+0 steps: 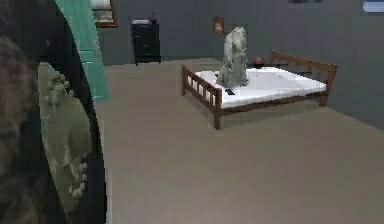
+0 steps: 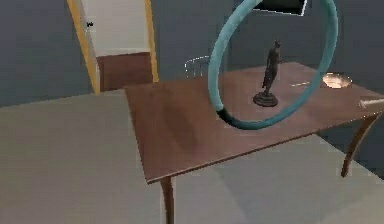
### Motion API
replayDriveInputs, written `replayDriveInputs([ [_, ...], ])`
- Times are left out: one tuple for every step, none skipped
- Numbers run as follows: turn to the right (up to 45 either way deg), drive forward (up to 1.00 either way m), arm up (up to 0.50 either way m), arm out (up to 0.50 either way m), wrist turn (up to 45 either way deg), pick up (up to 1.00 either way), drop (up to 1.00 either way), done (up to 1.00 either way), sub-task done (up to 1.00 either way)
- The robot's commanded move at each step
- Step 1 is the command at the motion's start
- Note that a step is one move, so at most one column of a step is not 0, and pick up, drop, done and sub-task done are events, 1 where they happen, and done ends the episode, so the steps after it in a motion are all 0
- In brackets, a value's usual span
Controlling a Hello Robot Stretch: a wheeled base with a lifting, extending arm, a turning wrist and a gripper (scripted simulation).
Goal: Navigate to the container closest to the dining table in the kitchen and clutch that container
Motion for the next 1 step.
replayDriveInputs([
  [6.0, 0.00, 0.00, 0.00, 0.0, 0.00, 0.00, 0.00, 0.00],
])
